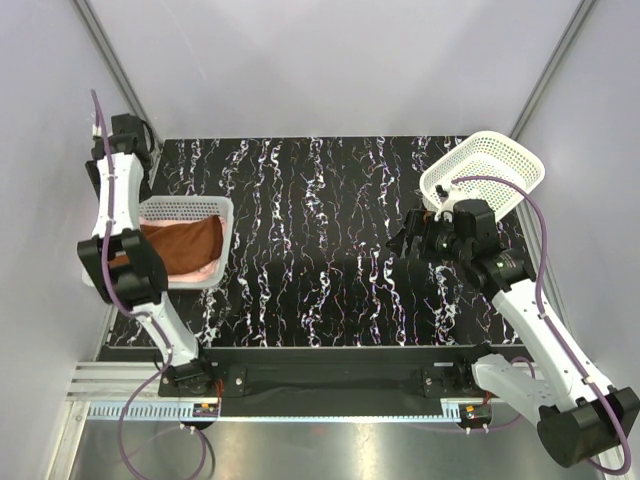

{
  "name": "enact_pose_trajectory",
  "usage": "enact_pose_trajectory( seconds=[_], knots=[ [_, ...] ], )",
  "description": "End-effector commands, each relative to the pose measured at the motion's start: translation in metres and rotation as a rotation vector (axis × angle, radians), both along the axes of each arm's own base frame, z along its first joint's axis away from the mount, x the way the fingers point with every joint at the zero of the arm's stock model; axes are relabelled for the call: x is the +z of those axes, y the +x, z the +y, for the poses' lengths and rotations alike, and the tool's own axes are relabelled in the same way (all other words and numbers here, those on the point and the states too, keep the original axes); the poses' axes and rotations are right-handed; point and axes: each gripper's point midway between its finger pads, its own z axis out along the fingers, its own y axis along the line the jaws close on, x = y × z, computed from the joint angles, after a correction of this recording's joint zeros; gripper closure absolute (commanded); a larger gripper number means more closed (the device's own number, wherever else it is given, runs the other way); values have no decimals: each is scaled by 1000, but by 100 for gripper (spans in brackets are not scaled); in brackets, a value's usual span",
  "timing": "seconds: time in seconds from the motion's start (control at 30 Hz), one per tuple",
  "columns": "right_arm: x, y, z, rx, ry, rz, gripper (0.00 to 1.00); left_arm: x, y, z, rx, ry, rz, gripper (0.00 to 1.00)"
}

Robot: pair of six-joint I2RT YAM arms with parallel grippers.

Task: Fold and stack the towels
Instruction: Neatly place the folded towel into the bin

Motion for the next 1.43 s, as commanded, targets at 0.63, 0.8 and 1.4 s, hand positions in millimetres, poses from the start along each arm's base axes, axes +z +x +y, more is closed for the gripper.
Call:
enact_pose_trajectory(
  seconds=[0.63,0.8,1.4],
  knots=[
    [62,-14,-45,-293,58,-132,0,93,-119,-417,-1358,-1075,-868,1],
    [65,-28,-54,-310,82,-209,0,81,-128,-422,-1389,-1065,-845,1],
    [76,-40,-75,-341,-10,-241,0,101,-135,-408,-1416,-976,-890,1]
  ],
)
